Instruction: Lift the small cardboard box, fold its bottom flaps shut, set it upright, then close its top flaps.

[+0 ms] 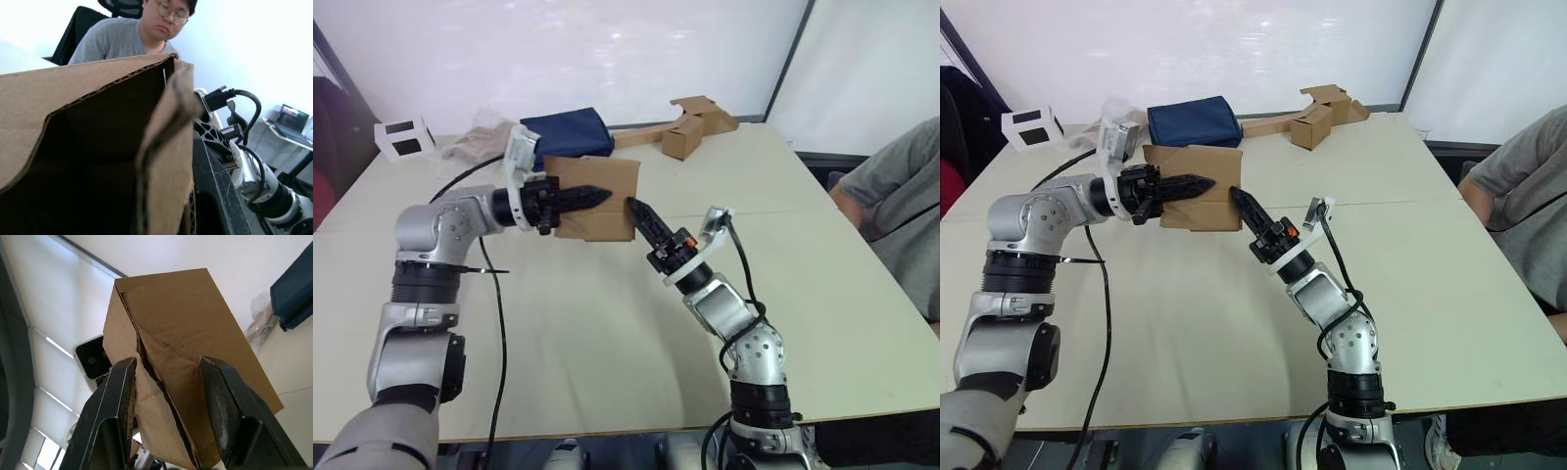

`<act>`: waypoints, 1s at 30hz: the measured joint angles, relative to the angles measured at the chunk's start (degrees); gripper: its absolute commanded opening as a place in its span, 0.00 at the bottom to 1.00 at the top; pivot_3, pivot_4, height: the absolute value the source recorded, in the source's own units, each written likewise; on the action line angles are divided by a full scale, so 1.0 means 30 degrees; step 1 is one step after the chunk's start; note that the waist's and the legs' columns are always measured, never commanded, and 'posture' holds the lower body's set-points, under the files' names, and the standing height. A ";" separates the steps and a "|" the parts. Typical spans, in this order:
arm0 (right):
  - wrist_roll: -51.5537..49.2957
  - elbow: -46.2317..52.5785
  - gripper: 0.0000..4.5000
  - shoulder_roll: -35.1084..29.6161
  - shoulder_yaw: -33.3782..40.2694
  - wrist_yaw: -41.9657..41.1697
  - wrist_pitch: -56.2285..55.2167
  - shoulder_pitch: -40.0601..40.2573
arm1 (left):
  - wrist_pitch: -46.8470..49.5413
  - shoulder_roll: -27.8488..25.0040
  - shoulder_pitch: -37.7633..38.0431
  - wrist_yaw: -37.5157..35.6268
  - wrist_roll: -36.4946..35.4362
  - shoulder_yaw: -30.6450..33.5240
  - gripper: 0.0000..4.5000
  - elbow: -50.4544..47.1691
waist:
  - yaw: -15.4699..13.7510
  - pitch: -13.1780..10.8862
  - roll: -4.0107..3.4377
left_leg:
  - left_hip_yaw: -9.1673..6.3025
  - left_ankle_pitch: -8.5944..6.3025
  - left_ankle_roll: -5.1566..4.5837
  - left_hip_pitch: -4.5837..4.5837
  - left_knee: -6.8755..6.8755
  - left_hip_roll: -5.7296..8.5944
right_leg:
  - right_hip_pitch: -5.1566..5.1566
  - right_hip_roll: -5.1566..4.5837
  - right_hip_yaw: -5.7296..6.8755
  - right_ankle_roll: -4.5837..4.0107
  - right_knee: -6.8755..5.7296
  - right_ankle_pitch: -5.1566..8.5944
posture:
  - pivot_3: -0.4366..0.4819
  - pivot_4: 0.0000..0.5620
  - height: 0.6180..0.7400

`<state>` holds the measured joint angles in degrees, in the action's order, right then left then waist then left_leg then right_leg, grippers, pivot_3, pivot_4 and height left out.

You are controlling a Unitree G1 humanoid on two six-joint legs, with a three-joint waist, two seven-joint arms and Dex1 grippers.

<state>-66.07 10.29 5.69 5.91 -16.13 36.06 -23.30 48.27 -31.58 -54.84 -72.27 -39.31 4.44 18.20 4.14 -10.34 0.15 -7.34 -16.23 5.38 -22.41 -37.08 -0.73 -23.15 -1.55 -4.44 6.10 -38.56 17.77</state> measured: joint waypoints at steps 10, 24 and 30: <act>-0.0627 0.1213 0.46 -0.0895 0.0384 -0.0090 0.0418 0.0547 | -0.0049 0.0114 -0.0461 0.0084 0.0026 0.0286 0.00 0.0691 | -0.0007 0.0000 0.0000 | -0.0001 -0.0001 -0.0002 0.0000 0.0000 0.0001 | 0.0001 -0.0001 0.0001 0.0000 0.0000 0.0000 | 0.48 0.27 1.00; -0.1213 0.1521 0.01 -0.1334 0.0886 0.0400 0.0018 0.1214 | -0.0104 0.0223 -0.0563 0.0053 0.0037 0.0286 0.00 0.1096 | -0.0013 0.0000 0.0000 | 0.0000 -0.0001 -0.0002 0.0000 0.0000 0.0001 | 0.0001 0.0000 0.0001 0.0000 -0.0002 0.0000 | 0.48 0.27 1.00; -0.0293 0.1500 0.01 -0.1558 0.0030 0.0237 0.0215 0.1327 | -0.0106 0.0224 -0.0564 0.0015 0.0037 0.0285 0.00 0.1098 | -0.0008 0.0000 0.0000 | -0.0001 0.0000 -0.0001 0.0000 -0.0001 0.0001 | 0.0001 0.0002 0.0001 0.0000 -0.0002 0.0000 | 0.48 0.27 1.00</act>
<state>-66.95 14.79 1.01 6.00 -15.41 36.71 -19.32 47.96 -30.91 -56.53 -72.22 -39.20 5.29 21.50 4.11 -10.34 0.15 -7.34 -16.23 5.38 -22.41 -37.08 -0.73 -23.14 -1.55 -4.43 6.10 -38.57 17.77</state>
